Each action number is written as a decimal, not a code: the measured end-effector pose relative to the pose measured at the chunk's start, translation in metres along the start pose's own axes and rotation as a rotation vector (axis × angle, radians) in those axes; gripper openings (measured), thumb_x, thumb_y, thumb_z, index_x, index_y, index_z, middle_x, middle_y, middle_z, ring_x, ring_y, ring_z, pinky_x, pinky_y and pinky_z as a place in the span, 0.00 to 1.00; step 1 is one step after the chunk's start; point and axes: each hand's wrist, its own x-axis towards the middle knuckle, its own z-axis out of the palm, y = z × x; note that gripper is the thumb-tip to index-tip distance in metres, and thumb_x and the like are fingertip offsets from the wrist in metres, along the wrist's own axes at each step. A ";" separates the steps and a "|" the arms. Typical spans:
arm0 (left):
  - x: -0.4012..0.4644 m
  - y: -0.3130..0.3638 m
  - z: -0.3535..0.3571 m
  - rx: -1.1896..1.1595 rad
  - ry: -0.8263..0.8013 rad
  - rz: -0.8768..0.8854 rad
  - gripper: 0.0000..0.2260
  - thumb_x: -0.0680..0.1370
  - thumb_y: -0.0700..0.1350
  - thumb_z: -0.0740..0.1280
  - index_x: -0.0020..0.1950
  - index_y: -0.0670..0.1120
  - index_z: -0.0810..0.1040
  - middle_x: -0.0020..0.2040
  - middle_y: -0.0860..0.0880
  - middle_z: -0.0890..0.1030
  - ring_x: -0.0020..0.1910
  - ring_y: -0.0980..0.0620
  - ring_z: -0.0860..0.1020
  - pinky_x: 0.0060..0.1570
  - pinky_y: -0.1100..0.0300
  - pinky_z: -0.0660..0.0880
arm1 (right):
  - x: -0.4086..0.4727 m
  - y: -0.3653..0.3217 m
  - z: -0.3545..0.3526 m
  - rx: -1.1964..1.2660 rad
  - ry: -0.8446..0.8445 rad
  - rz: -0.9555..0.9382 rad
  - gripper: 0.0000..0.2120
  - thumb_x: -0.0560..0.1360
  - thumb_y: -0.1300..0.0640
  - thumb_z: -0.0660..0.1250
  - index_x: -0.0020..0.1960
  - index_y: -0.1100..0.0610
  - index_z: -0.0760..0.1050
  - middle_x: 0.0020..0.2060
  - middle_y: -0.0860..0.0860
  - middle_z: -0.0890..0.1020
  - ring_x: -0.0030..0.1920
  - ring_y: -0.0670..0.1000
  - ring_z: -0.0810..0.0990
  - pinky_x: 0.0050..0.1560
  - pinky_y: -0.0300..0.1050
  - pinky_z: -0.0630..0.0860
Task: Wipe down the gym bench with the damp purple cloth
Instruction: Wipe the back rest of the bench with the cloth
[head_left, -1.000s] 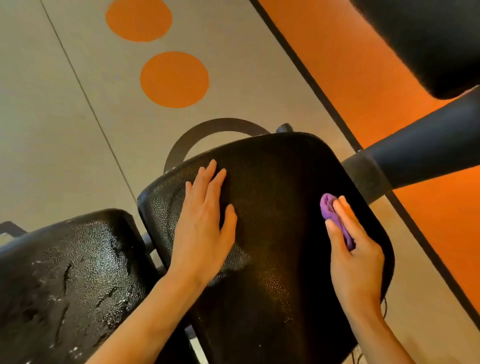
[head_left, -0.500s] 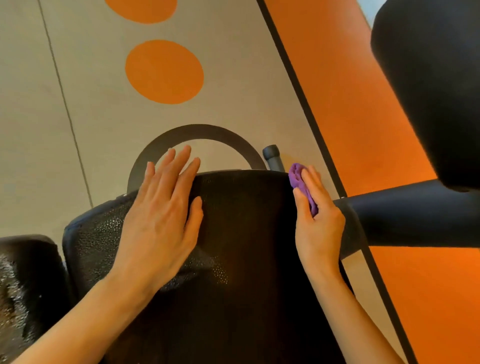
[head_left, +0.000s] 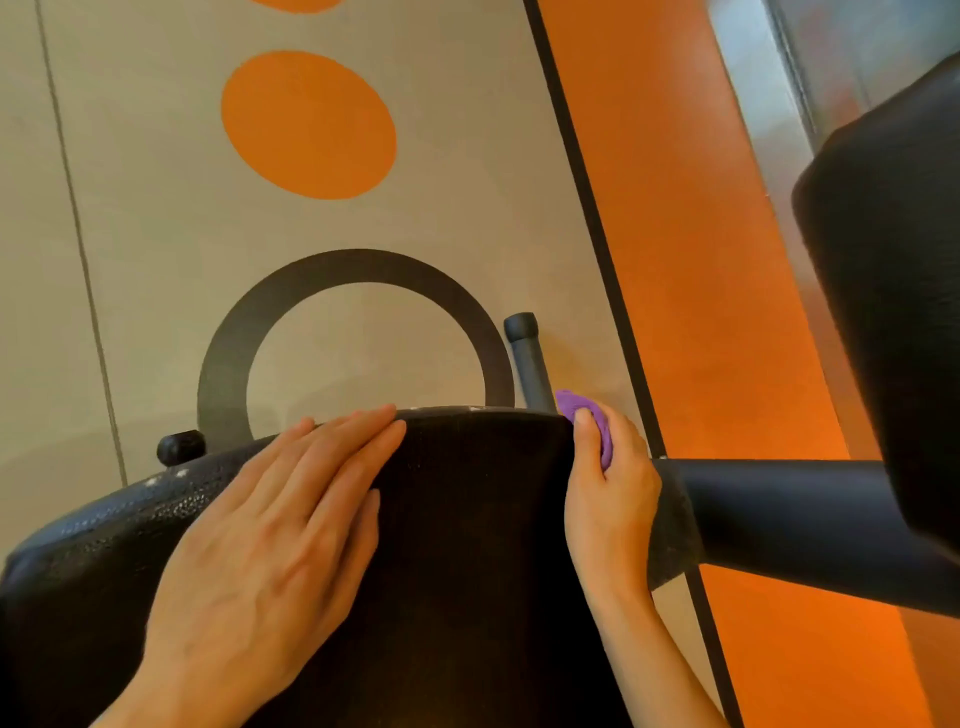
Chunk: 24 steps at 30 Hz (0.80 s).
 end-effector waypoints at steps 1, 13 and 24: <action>0.001 -0.001 0.000 0.017 -0.016 -0.009 0.22 0.80 0.50 0.55 0.73 0.44 0.70 0.70 0.45 0.74 0.66 0.46 0.76 0.69 0.50 0.64 | 0.002 -0.004 0.003 -0.021 0.002 -0.007 0.08 0.80 0.51 0.57 0.49 0.38 0.71 0.44 0.38 0.77 0.50 0.39 0.76 0.49 0.33 0.72; 0.003 -0.006 0.007 -0.013 -0.045 -0.015 0.23 0.81 0.50 0.55 0.74 0.45 0.66 0.71 0.43 0.72 0.68 0.45 0.72 0.70 0.49 0.63 | 0.018 0.000 -0.005 -0.084 -0.131 0.043 0.13 0.80 0.45 0.54 0.53 0.47 0.76 0.46 0.42 0.79 0.50 0.40 0.77 0.53 0.37 0.76; -0.006 -0.008 0.024 -0.096 0.024 -0.034 0.24 0.82 0.47 0.57 0.77 0.46 0.61 0.73 0.41 0.69 0.70 0.41 0.70 0.66 0.38 0.69 | 0.018 -0.002 -0.018 -0.111 -0.194 0.088 0.13 0.82 0.48 0.54 0.55 0.51 0.77 0.43 0.42 0.79 0.48 0.35 0.76 0.47 0.32 0.73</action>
